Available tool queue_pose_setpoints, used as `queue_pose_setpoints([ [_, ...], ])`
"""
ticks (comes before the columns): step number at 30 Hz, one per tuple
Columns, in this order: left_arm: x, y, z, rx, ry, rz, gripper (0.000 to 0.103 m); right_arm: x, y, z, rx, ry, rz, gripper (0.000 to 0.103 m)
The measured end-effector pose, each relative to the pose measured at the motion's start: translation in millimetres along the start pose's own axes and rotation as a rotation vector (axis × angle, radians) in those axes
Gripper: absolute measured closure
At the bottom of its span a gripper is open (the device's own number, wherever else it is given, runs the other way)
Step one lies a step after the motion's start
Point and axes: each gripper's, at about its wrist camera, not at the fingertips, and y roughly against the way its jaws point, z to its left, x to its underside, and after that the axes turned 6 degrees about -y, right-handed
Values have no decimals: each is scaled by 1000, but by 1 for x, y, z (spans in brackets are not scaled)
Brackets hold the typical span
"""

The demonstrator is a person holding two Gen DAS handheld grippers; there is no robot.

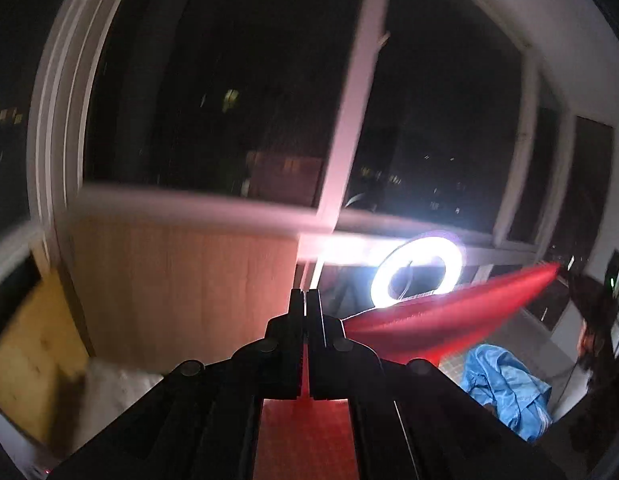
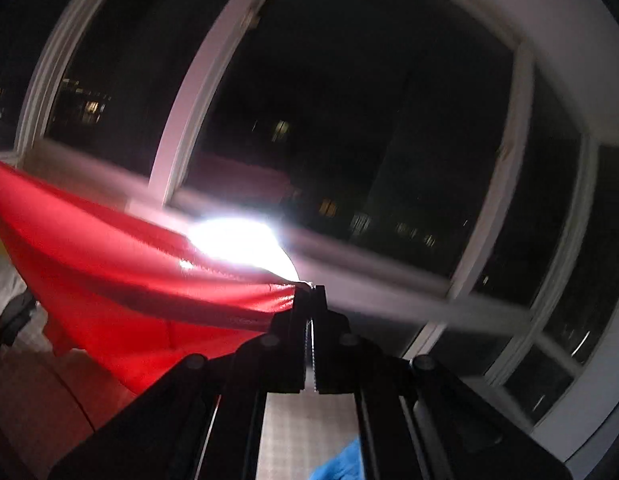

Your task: Fold clothes

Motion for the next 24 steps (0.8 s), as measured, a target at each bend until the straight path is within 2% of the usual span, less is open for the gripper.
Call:
queue_pose_setpoints([
  [2,4,22,-4,-9,-27,1,102,-4,22,-10,-9,8,-20,102],
  [5,42,50,-13,-12,-65,43,102,19,49,-14,-51,10,-4,102],
  [8,103,67,-22,-35,-99,115,102,69,74,-2,-105,24,45,102],
  [10,146,71,-21,-29,-58,178,102,109,89,8,-146,26,99,102],
  [14,250,73,-18,-34,25,335,102,196,100,32,-208,-27,283,102],
  [18,363,66,-6,-28,171,515,103,282,111,55,-268,-80,468,102],
  [21,431,64,5,-24,292,611,103,347,120,72,-313,-120,606,102],
  [24,469,57,6,-29,290,685,103,395,112,86,-334,-129,725,102],
])
